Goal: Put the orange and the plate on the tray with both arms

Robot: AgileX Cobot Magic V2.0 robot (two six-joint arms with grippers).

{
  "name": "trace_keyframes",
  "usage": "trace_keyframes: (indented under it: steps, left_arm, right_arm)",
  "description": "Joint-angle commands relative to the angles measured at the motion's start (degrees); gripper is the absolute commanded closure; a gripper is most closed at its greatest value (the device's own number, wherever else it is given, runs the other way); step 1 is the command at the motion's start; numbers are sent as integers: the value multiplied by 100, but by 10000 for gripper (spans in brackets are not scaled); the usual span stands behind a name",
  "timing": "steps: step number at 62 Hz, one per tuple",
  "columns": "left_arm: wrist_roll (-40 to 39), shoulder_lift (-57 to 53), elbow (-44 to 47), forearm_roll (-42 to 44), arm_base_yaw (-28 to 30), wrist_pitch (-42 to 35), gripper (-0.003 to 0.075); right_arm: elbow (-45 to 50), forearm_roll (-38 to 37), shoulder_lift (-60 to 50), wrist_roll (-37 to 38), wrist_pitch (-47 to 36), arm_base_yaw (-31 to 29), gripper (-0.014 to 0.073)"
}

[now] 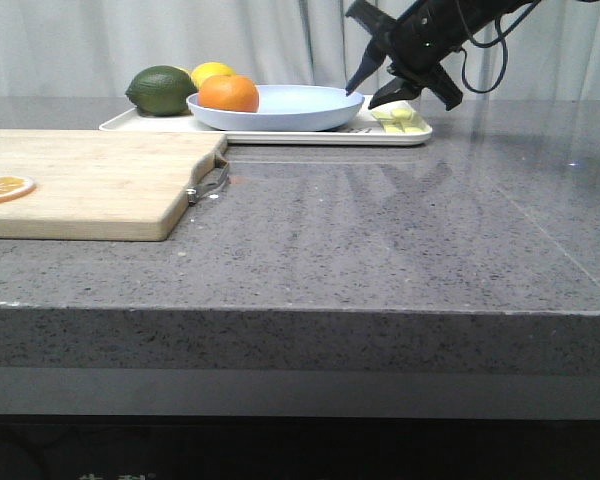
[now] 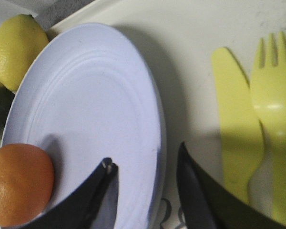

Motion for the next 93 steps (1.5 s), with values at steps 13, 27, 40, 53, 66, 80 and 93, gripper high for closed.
trace_keyframes:
  steps: [13, 27, 40, 53, 66, 80, 93]
  left_arm:
    - [-54, 53, -165, -12, 10, -490, 738]
    - [-54, 53, -165, -12, 10, -490, 738]
    - [-54, 53, -165, -12, 10, -490, 738]
    - [-54, 53, -165, -12, 10, -490, 738]
    - [-54, 53, -165, -12, 10, -478, 738]
    - [-54, 53, -165, -12, 10, -478, 738]
    - [-54, 53, -165, -12, 10, -478, 738]
  right_arm:
    - [-211, -965, -1387, -74, 1011, -337, 392]
    - [-211, -1683, -1963, -627, 2297, -355, 664]
    - [-182, -1736, -2520, -836, 2364, -355, 664]
    - [989, -2362, -3720, -1057, 2360, -355, 664]
    - [3265, -3280, -5306, -1264, 2345, -355, 664]
    - [5765, -3330, -6860, -1512, 1999, -355, 664]
    - [8046, -3330, -8378, -1569, 958, -355, 664]
